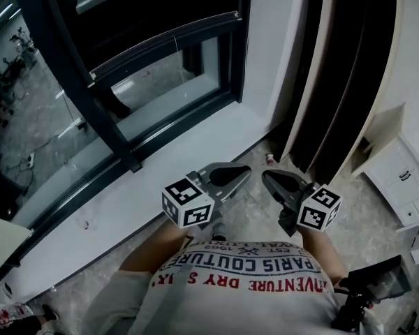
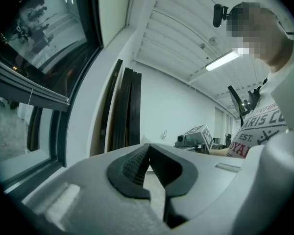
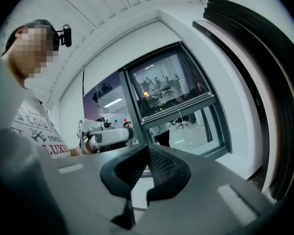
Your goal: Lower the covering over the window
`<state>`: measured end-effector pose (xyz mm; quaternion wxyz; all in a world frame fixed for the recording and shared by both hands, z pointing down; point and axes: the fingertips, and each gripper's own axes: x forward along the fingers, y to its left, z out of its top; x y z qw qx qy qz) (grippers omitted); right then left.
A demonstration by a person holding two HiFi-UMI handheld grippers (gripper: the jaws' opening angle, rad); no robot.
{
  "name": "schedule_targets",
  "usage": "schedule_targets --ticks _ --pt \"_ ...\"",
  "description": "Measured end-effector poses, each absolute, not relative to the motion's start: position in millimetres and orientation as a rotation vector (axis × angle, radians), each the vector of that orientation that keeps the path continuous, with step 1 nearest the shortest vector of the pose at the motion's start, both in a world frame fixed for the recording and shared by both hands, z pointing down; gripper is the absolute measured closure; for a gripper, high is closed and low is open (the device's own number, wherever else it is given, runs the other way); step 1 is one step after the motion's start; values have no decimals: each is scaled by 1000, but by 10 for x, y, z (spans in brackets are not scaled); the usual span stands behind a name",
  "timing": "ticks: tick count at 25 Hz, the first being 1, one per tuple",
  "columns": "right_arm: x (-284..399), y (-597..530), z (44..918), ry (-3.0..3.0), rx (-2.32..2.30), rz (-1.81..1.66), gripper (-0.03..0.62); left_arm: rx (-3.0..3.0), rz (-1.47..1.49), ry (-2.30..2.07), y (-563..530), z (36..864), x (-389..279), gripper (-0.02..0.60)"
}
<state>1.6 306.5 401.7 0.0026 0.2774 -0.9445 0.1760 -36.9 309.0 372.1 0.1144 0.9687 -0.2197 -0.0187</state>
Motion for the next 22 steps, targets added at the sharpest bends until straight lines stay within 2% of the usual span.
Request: schedule_targets --ticks 11,22 --pt "-236 1353 3740 -2987 987 453 588 2890 -38 -697 1340 3515 -878 580" --pt "-30 301 3847 -2971 1012 442 586 2847 6 -716 291 3665 -665 580"
